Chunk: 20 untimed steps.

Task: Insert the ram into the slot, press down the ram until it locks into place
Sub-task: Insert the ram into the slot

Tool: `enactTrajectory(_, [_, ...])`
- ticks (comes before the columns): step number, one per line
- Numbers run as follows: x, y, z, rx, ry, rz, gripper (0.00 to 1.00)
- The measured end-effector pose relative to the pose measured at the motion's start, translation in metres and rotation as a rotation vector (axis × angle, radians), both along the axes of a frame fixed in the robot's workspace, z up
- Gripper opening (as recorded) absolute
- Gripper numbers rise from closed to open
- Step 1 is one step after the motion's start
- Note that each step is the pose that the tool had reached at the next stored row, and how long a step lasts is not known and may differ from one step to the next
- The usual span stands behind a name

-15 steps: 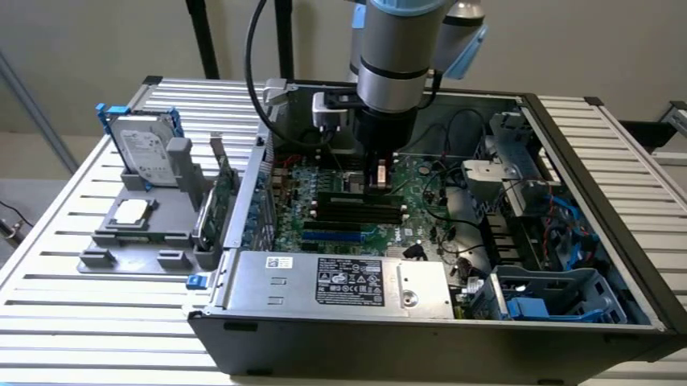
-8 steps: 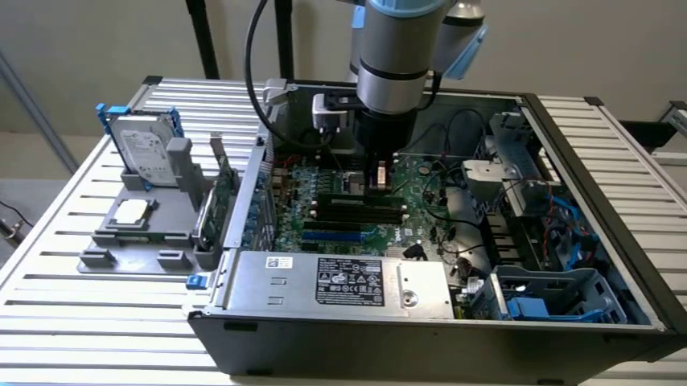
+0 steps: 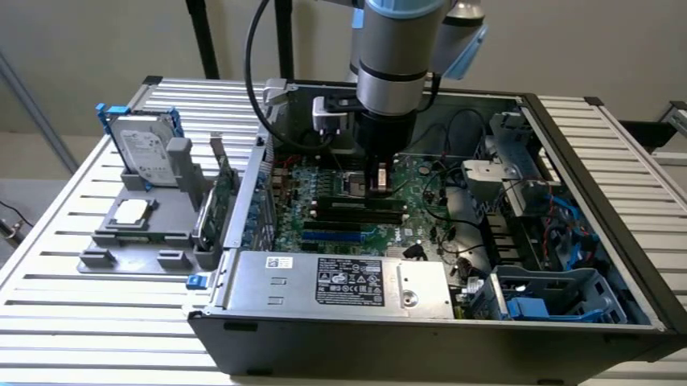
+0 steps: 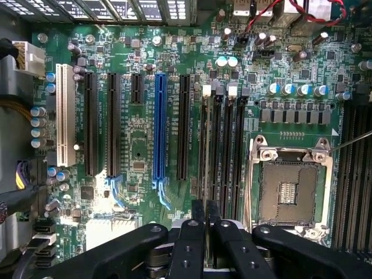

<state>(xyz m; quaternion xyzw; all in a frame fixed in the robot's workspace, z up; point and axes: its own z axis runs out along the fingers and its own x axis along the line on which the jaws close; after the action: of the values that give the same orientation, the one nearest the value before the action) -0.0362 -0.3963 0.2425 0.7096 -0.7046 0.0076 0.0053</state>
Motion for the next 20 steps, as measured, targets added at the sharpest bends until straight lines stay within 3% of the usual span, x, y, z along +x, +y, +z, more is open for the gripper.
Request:
enactTrajectory(7, [-0.0002, 0.0, -0.0032, -0.0091, 0.0, -0.002, 0.13])
enactTrajectory(20, [-0.0009, 0.0013, -0.0079, -0.0099, 0.0001, -0.01, 0.13])
